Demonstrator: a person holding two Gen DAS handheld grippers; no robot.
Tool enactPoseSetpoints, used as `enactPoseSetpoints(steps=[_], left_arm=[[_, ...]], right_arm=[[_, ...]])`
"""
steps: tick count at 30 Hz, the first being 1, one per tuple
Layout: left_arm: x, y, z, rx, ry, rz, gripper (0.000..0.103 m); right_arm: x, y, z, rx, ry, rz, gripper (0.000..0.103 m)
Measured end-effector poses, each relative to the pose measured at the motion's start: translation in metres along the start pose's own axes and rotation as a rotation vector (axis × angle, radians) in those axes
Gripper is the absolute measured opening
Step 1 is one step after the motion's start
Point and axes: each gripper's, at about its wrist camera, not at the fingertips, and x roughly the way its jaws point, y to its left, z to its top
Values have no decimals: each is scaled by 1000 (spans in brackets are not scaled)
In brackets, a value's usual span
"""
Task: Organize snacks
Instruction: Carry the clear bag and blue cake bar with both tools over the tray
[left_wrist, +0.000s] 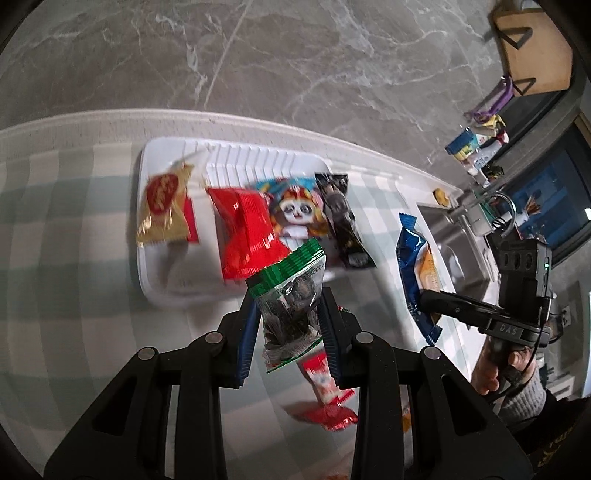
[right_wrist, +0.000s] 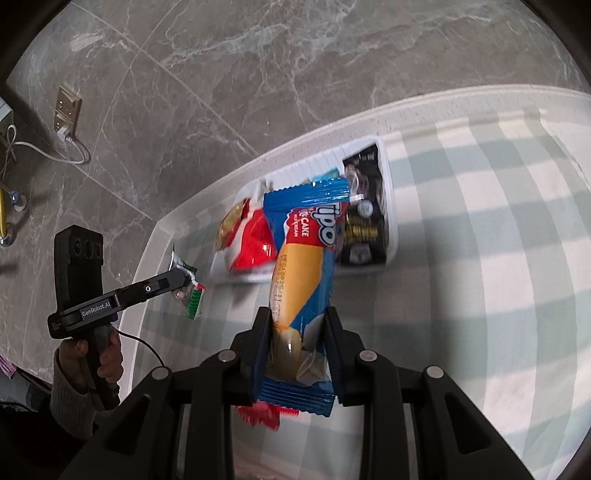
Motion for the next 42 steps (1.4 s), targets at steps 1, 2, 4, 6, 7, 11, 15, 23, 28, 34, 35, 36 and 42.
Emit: enactPoseSetpoints(steps=[1,2,4,6,7,11,15,23,28,34,35,36,42], left_arm=[[3,0,4,-1,-1,5,29],[4,1,7,-1,-2,10,29],[9,4,14,-1,-4,21,29],[14,5,21,1,-6,30,29],[16,6,25,3,-8,35,29],[24,8,37,10,-15,54,29],[33,10,49,22,-16,75,29],[50,17,67,28,-11,100,29],[60,19,74,43,-4,119,29],[68,21,80,48,-2,128,29],[69,22,81,50,-2,132,29],[70,22,82,52,-2,135,29],[77,23,88,62,0,150,29]], right_arm=[[2,0,4,-2,-1,-1,30],[5,-1,9,-6,-1,-3,30],[9,-1,18,-15,-2,-9,30],[14,-1,25,-22,-1,-11,30],[17,-2,30,-27,0,-16,30],[27,-3,44,-44,5,-26,30],[36,-4,56,-60,8,-36,30],[56,-8,79,-85,18,-62,30],[68,-10,86,-92,29,-73,30],[77,-11,93,-107,40,-92,30],[78,-12,94,-106,41,-93,30],[80,-12,95,-107,43,-94,30],[87,-10,100,-136,45,-122,30]])
